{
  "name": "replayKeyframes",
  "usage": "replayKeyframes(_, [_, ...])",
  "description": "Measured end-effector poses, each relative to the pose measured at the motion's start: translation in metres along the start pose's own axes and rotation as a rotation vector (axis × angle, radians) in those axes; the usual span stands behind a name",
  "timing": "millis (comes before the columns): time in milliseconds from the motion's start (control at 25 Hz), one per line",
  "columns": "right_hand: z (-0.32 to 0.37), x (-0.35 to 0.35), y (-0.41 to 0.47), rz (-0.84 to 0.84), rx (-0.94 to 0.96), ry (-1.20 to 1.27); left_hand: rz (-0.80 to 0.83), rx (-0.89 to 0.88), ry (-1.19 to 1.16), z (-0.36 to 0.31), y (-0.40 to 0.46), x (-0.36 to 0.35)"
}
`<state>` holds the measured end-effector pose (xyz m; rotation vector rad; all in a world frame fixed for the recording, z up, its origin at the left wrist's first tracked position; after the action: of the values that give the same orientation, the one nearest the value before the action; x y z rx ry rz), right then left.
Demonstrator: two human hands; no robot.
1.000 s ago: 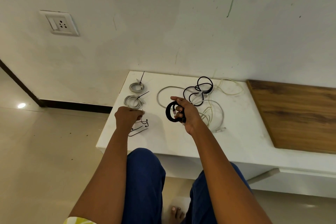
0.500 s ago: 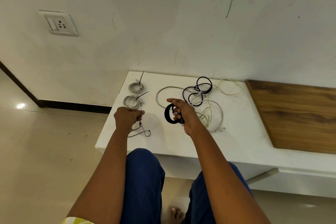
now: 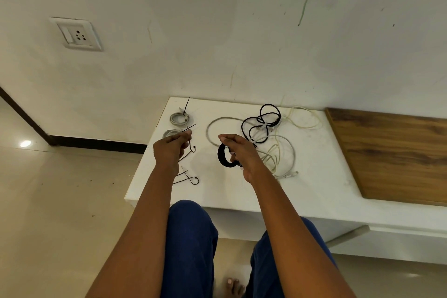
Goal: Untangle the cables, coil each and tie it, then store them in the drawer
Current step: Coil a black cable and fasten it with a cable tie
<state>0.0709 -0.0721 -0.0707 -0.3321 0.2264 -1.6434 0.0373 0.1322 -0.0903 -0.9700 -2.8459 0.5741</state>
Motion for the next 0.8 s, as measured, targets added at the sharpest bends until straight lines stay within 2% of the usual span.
replayKeyframes(120, [0.004, 0.006, -0.001, -0.019, 0.022, -0.06, 0.128, 0.052, -0.023, -0.002, -0.023, -0.026])
replayKeyframes(280, [0.007, 0.02, 0.001, 0.016, 0.059, -0.179, 0.202, -0.013, -0.036, -0.013, -0.051, -0.051])
replayKeyframes(440, [0.019, 0.038, 0.005, -0.048, 0.132, -0.068, 0.249, -0.07, -0.038, -0.016, -0.066, -0.066])
replayKeyframes(680, [0.026, 0.044, 0.007, -0.001, 0.209, -0.085, 0.337, -0.142, -0.071, -0.021, -0.081, -0.084])
replayKeyframes(800, [0.036, 0.057, 0.011, -0.099, 0.276, 0.003, 0.397, -0.101, -0.111, -0.019, -0.087, -0.094])
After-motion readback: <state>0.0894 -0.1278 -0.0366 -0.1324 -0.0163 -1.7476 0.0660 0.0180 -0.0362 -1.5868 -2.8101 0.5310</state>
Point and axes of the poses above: each hand's wrist, its own y-axis towards the middle knuckle, its own x-axis out of the back of the hand, z = x × y, the point moved 9 cm from there along y, towards the middle knuckle, and after that the axes turned 15 degrees about -z, right-handed, at the moved point
